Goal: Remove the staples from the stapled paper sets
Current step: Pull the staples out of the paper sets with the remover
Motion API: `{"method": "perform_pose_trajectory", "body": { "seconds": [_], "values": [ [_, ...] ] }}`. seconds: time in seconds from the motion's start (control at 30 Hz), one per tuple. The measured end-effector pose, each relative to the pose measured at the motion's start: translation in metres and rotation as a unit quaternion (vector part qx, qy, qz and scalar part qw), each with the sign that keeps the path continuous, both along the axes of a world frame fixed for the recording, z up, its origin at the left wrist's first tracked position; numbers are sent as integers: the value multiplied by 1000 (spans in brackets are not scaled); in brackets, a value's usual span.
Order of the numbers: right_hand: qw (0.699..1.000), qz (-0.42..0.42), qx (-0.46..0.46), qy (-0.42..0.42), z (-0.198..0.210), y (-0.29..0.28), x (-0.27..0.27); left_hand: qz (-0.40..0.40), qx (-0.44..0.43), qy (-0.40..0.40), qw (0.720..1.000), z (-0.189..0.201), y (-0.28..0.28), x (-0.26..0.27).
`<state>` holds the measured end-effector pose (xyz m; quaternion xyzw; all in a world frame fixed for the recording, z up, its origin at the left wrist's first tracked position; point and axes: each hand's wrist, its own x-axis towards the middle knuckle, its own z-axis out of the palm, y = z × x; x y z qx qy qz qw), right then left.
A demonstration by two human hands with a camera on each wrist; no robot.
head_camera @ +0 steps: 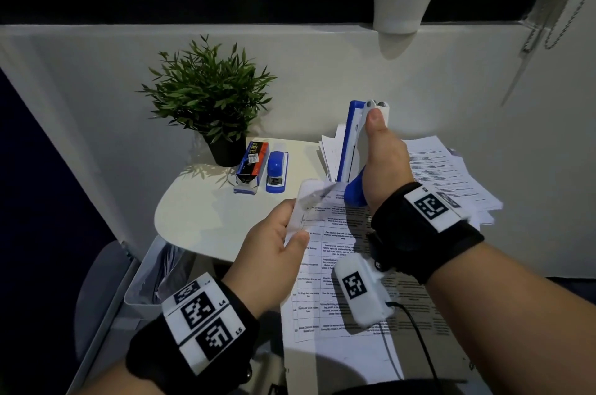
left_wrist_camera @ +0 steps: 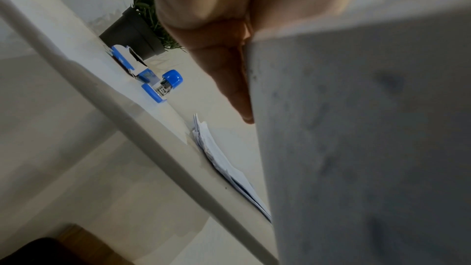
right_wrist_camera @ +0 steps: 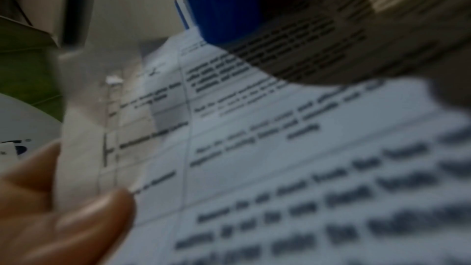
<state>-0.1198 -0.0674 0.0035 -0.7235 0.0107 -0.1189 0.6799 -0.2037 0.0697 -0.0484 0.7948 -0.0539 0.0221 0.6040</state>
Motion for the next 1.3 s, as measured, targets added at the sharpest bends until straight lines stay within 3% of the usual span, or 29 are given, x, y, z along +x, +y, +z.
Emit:
{"method": "perform_pose_trajectory", "body": {
  "seconds": [0.17,0.23,0.3,0.37,0.4,0.47,0.5,0.57,0.63,0.7,0.8,0.87,0.93,1.0,1.13,1.2,1.3],
  "values": [
    [987,-121,101,-17,3,-15,12,48,-23,30,998,1,8,12],
    [983,-129,128,-4,8,-33,21,79,-30,56,995,-3,18,19],
    [994,-78,69,29,12,-45,23,96,-28,80,992,-9,28,27],
    [987,18,-127,93,7,-49,17,99,-2,98,990,-14,37,34],
    [956,72,-255,128,-1,-49,13,101,40,106,988,-12,40,36],
    [860,158,-452,179,-21,-46,1,100,165,112,975,-9,46,40],
    [825,185,-496,197,-30,-46,-2,95,236,106,961,-4,48,40],
    [800,207,-512,233,-40,-45,-6,93,355,62,928,10,51,40],
    [806,202,-496,253,-41,-44,-6,63,441,-16,895,21,52,46],
    [812,202,-483,257,-41,-43,-6,-20,499,-43,865,28,49,55],
    [817,207,-475,254,-40,-41,-9,-123,585,13,801,27,38,72],
    [821,202,-471,251,-44,-42,-8,-152,658,52,736,23,30,83],
    [826,196,-465,249,-47,-44,-8,-156,687,81,705,19,25,92],
    [828,195,-463,248,-48,-45,-9,-153,681,90,711,17,22,95],
    [838,193,-454,234,-49,-48,-8,-122,631,11,766,17,24,86],
    [855,188,-432,217,-47,-52,-9,-129,630,-34,765,14,24,77],
    [889,153,-402,156,-41,-59,-15,-165,648,-84,739,9,25,67]
  ]
}}
